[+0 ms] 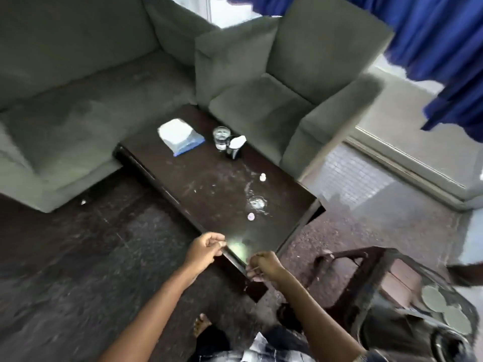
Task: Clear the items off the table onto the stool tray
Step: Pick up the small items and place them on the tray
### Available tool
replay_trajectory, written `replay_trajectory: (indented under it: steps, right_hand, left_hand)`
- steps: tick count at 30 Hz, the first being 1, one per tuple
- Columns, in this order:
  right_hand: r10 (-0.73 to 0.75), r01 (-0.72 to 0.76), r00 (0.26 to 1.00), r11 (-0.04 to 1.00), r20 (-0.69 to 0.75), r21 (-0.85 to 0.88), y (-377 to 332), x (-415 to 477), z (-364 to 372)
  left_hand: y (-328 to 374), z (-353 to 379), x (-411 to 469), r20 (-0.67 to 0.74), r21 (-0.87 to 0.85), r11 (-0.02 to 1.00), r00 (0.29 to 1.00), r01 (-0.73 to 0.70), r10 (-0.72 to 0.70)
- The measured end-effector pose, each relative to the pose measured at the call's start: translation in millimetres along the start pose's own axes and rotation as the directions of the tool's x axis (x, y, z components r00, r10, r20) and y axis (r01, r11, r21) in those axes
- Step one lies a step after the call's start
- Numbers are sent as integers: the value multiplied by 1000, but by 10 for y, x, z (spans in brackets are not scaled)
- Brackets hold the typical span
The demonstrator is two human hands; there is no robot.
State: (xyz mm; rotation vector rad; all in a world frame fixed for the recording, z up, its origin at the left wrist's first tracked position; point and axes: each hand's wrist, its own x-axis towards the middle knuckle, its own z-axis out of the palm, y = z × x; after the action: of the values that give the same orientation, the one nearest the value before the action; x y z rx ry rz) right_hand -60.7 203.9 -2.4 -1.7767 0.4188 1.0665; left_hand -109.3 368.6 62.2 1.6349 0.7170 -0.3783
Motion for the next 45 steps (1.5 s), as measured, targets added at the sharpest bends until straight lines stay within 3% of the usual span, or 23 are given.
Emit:
replay_trajectory:
  steps: [6, 10, 15, 20, 24, 26, 31, 40, 43, 45]
  right_hand:
    - [63, -63, 998, 992, -8, -114, -232, 284, 447]
    - [59, -58, 994, 998, -95, 15, -388, 512, 411]
    - [78, -52, 964, 993, -254, 106, -497, 980, 320]
    - [128, -95, 878, 991, -461, 96, -592, 1567, 169]
    - [130, -184, 936, 973, -328, -138, -667, 1858, 105]
    - [119, -176, 940, 972, -321, -157, -684, 2043, 83]
    - [192, -204, 900, 979, -391, 13, -738, 2403, 118]
    - [275, -240, 845, 961, -458, 136, -852, 2802, 224]
    - [189, -104, 909, 966, -372, 238, -1298, 2703, 304]
    - [20, 57, 976, 938, -218, 343, -1676, 2494, 374]
  left_hand:
    - [18, -699, 176, -72, -47, 999, 997, 1, -5]
    - [109, -855, 408, -4, 1, 1000, 1000, 19, -19]
    - [330, -965, 799, 93, 90, 996, 995, 19, -27]
    - [690, -1059, 1388, 100, 169, 985, 994, 14, -32]
    - [954, -1064, 1817, 155, 277, 961, 986, 23, -68]
    - [1047, -1066, 2008, 168, 322, 946, 982, 27, -85]
    - [1072, -1098, 2408, 191, 403, 914, 973, 45, -132]
    - [959, -1154, 2719, 250, 508, 857, 938, 83, -239]
    - [1005, -1195, 2828, 283, 537, 842, 929, 52, -237]
    - [1044, -1181, 2915, 335, 528, 849, 919, 1, -210]
